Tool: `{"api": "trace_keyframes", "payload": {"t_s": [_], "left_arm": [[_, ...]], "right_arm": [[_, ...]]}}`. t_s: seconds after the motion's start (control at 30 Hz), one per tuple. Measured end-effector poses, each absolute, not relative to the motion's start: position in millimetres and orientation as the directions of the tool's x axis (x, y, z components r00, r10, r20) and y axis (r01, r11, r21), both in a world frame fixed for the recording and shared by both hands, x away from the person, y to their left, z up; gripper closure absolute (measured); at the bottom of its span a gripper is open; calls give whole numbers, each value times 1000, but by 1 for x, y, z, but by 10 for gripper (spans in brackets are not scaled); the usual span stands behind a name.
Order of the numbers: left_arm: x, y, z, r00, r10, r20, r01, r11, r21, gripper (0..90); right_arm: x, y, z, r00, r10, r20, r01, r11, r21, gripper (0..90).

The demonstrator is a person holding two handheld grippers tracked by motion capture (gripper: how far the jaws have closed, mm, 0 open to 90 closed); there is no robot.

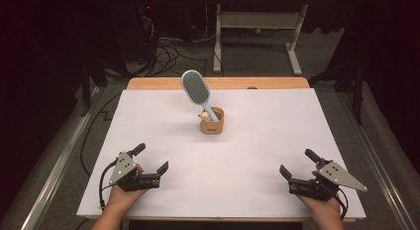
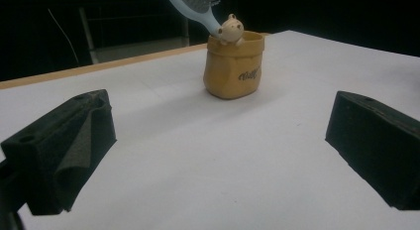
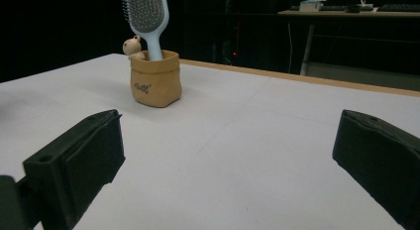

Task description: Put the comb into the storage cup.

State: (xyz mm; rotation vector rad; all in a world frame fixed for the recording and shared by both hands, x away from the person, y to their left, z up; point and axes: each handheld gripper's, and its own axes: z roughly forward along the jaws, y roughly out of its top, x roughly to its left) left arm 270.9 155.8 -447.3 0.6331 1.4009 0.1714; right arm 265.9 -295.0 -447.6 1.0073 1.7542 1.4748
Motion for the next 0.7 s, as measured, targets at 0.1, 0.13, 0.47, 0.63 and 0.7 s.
{"api": "trace_keyframes", "payload": {"t_s": [0.1, 0.13, 0.47, 0.63, 0.7], "left_arm": [[271, 156, -446, 188, 465, -865, 247, 830, 500, 1], [271, 156, -446, 184, 464, -866, 246, 832, 498, 1], [270, 155, -446, 198, 480, -854, 245, 820, 518, 1], [270, 155, -447, 196, 480, -855, 244, 821, 517, 1], [271, 156, -447, 197, 483, -853, 242, 819, 520, 1]], "right_arm": [[265, -294, -448, -515, 857, 1, 156, 93, 983, 2], [266, -293, -448, -520, 854, 6, 160, 91, 983, 2], [267, -290, -449, -524, 852, 12, 159, 84, 984, 1], [266, -291, -449, -521, 854, 14, 151, 76, 986, 1], [266, -290, -448, -520, 854, 11, 148, 78, 986, 1]]}}
